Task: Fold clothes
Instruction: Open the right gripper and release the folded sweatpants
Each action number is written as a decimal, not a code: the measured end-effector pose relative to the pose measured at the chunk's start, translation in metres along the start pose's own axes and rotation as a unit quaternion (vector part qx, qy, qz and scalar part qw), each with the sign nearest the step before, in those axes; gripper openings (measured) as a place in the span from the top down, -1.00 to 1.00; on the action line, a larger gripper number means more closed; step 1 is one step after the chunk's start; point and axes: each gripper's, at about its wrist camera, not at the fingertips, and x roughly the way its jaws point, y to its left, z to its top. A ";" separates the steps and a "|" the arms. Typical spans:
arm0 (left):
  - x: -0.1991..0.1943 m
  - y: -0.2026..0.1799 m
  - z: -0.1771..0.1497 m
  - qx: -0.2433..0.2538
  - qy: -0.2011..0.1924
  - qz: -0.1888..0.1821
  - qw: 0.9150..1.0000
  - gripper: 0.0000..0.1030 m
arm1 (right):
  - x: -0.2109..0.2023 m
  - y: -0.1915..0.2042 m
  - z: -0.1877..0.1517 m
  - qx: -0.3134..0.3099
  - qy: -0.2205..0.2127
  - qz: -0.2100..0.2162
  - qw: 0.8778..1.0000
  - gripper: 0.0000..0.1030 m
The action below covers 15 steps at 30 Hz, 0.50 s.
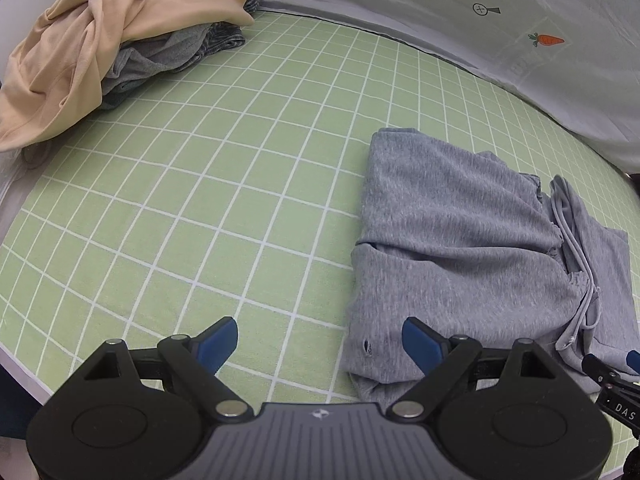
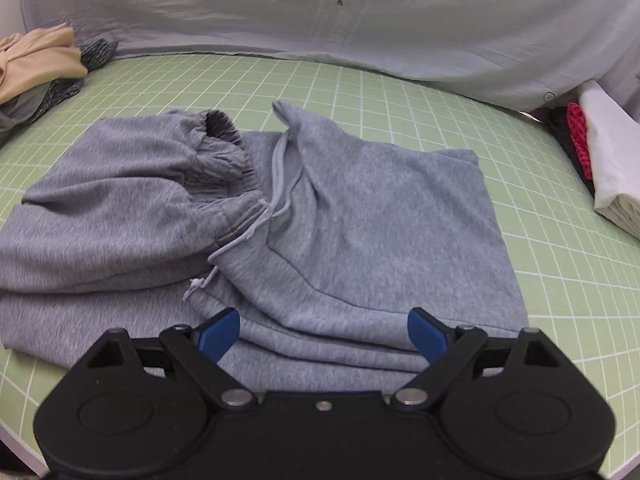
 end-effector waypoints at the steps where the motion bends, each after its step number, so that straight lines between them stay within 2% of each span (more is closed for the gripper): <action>1: 0.002 0.001 0.002 -0.002 0.001 -0.007 1.000 -0.74 | -0.003 -0.006 0.001 0.017 -0.002 -0.007 1.000 -0.80; 8: 0.028 -0.006 0.025 0.007 0.006 -0.053 0.999 -0.74 | -0.002 -0.037 0.002 0.104 0.026 -0.052 0.993 -0.87; 11: 0.043 -0.012 0.031 0.019 0.016 -0.067 0.997 -0.74 | 0.003 -0.042 0.002 0.132 0.050 -0.083 0.986 -0.88; 15: 0.055 -0.020 0.034 0.038 0.021 -0.082 0.996 -0.74 | -0.002 -0.050 0.000 0.180 0.061 -0.104 0.976 -0.88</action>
